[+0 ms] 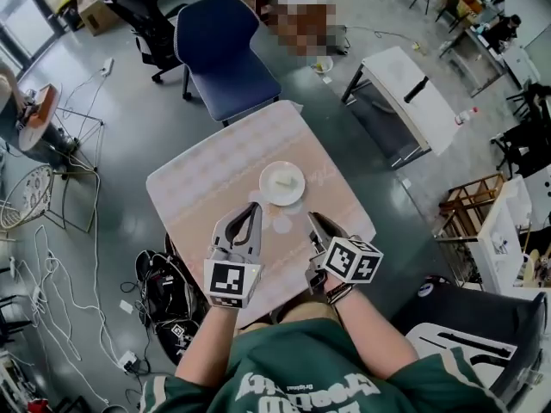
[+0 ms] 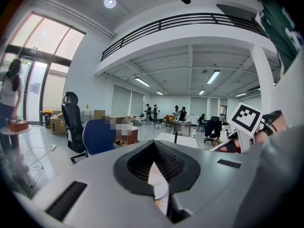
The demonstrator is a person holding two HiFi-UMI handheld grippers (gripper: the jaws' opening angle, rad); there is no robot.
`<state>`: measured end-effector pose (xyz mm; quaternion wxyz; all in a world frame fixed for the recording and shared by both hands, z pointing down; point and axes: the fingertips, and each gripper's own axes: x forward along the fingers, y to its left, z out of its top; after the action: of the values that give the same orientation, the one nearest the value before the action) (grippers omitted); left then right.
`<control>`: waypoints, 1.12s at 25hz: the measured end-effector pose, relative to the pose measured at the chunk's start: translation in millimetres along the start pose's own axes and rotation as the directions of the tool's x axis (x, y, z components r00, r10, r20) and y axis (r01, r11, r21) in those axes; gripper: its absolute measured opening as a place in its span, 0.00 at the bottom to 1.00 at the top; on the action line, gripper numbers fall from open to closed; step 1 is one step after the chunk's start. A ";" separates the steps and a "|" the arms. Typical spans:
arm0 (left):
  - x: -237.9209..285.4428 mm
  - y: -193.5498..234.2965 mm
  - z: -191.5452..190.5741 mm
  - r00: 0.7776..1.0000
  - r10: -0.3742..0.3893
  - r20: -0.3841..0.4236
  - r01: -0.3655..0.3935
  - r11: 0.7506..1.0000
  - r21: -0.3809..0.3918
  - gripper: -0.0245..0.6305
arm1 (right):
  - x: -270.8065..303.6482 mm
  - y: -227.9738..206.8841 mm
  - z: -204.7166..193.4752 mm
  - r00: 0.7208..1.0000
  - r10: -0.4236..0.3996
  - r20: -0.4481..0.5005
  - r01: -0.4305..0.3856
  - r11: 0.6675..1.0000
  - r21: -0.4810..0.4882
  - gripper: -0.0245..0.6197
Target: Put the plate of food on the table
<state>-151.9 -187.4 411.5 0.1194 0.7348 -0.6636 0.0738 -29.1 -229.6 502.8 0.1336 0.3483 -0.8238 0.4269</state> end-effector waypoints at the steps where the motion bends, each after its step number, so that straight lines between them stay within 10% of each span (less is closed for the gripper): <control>1: -6.9 -4.5 6.1 1.000 -0.015 0.005 0.015 1.000 0.016 0.05 | -9.6 10.5 5.2 1.000 0.009 0.018 -0.008 0.999 -0.045 0.15; 10: -70.3 -37.5 50.4 0.988 -0.121 0.093 0.115 0.991 0.067 0.05 | -85.3 108.7 31.6 0.978 0.162 0.129 -0.107 0.930 -0.352 0.10; 28: -126.4 -57.6 88.0 0.969 -0.222 0.107 0.201 0.963 0.178 0.05 | -151.4 213.0 23.0 0.906 0.403 0.133 -0.160 0.615 -0.772 0.06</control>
<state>-112.9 -85.2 288.8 0.0230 0.8120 -0.5791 0.0689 -64.6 -94.7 280.6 0.0710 0.1865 -0.9798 0.0113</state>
